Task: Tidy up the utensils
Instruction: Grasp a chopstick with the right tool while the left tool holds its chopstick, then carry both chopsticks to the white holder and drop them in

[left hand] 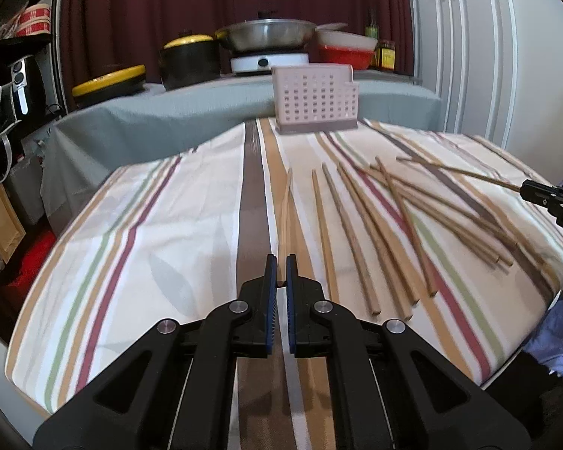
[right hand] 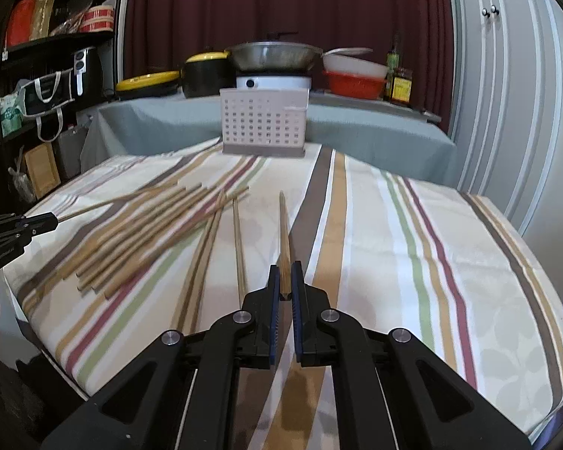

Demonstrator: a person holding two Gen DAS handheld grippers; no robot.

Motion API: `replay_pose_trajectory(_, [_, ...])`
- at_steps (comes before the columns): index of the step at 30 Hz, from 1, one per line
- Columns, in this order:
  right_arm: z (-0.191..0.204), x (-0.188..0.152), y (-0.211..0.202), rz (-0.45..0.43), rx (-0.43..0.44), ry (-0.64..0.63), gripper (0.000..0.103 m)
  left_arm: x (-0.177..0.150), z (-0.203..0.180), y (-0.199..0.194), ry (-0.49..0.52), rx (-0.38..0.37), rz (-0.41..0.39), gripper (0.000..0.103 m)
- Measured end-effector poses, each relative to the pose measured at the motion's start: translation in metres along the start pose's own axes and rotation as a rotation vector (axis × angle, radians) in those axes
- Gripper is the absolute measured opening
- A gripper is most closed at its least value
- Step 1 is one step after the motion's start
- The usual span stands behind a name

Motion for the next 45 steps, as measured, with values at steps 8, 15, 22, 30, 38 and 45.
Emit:
replay_pose_trajectory(8, [-0.007,0.035,-0.021,-0.097,-0.001,0.036,0.007,0.035,0.0,-0.028,-0.015,0.009,-0.093,0.005])
replay_pose_trajectory(15, [-0.014,0.072,-0.039,-0.192,-0.004,0.063,0.007,0.076,0.003,-0.058,-0.033,0.007,-0.174,0.005])
replay_pose_trajectory(22, [-0.019,0.103,-0.041,-0.247,-0.005,0.068,0.007,0.112,0.01,-0.072,-0.052,0.034,-0.184,0.005])
replay_pose_trajectory(30, [-0.018,0.123,-0.025,-0.262,-0.007,0.066,0.007,0.136,0.02,-0.057,-0.061,0.053,-0.189,0.005])
replay_pose_trajectory(38, [-0.018,0.137,-0.011,-0.281,-0.005,0.069,0.007,0.157,0.026,-0.039,-0.058,0.061,-0.209,0.005])
replay_pose_trajectory(45, [-0.019,0.154,0.0,-0.296,0.003,0.068,0.007,0.178,0.032,-0.036,-0.051,0.054,-0.243,0.005])
Point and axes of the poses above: each gripper's, at about its wrist camera, not at the fingertips, and y roughly the way its jaws point, z to its left, x to its top, the point moved 2 cm from there along y, roughly the way its jaws point, and after that the axes turned 14 degrees about -x, right-handed, at the moved point
